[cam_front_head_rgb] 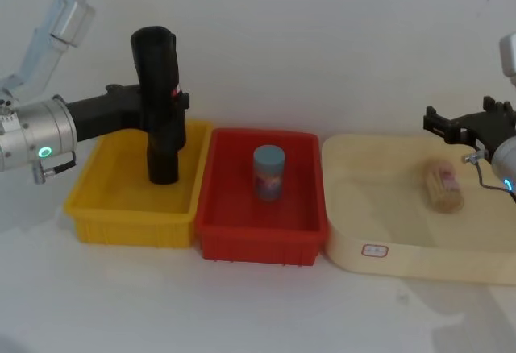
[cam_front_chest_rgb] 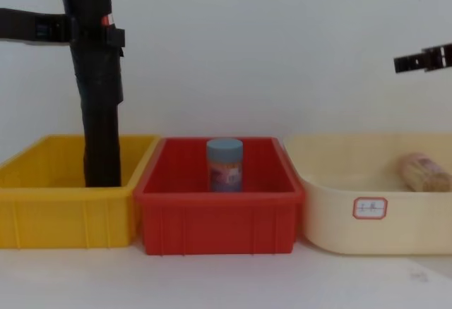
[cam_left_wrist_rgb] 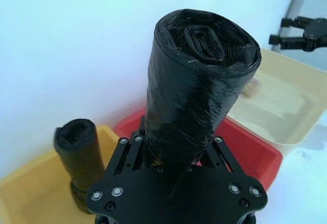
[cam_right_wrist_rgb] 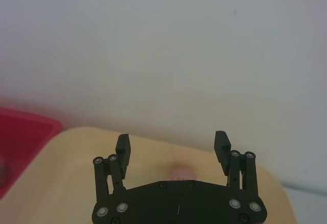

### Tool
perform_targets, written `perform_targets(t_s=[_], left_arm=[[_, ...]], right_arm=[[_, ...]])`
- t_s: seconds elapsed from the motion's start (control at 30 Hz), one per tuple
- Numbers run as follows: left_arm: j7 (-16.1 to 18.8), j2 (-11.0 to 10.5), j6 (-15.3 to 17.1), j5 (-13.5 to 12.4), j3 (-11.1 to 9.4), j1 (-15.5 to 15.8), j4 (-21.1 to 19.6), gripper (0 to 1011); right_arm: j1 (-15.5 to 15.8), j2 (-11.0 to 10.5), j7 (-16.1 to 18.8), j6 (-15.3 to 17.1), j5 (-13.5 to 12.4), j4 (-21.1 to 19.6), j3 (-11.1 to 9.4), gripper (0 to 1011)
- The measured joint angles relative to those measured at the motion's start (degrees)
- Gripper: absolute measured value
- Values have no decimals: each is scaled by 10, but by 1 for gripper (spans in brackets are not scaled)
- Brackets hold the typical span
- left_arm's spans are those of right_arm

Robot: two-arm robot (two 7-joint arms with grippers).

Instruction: Pick up the garbage bag with the one hand and transfer it to the other hand.

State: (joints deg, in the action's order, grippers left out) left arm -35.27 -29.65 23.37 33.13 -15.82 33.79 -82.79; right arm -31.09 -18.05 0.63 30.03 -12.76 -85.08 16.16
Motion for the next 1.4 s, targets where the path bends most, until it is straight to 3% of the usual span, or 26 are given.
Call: perform_targets(t_s=[0.27,0.53,0.67,0.83,0.87,0.9,1.07,1.4], left_arm=[[-58,10,11,4,-38,47,73,404],[-131,51,0,-15,-103,125,203,404],[-166,79,-20,-27,-130,163,273,404],[-220,133,-65,-41,-168,229,405,404],[-229,140,-75,-36,-176,238,422,404],[-246,160,-94,-27,-197,260,469,404],[-287,205,-139,-4,-248,313,579,404],[-330,251,-186,21,-302,369,696,405]], right_arm=[[9,-11,32,-22,-5,-40,1,1000],[13,-23,76,-31,-21,-69,1,1000],[13,-29,99,-28,-31,-80,2,1000],[13,-36,130,-22,-44,-89,8,1000],[13,-37,133,-21,-45,-90,9,1000],[13,-38,141,-21,-49,-92,11,1000],[12,-44,164,-25,-58,-97,16,1000],[10,-51,203,-42,-77,-102,25,1000]])
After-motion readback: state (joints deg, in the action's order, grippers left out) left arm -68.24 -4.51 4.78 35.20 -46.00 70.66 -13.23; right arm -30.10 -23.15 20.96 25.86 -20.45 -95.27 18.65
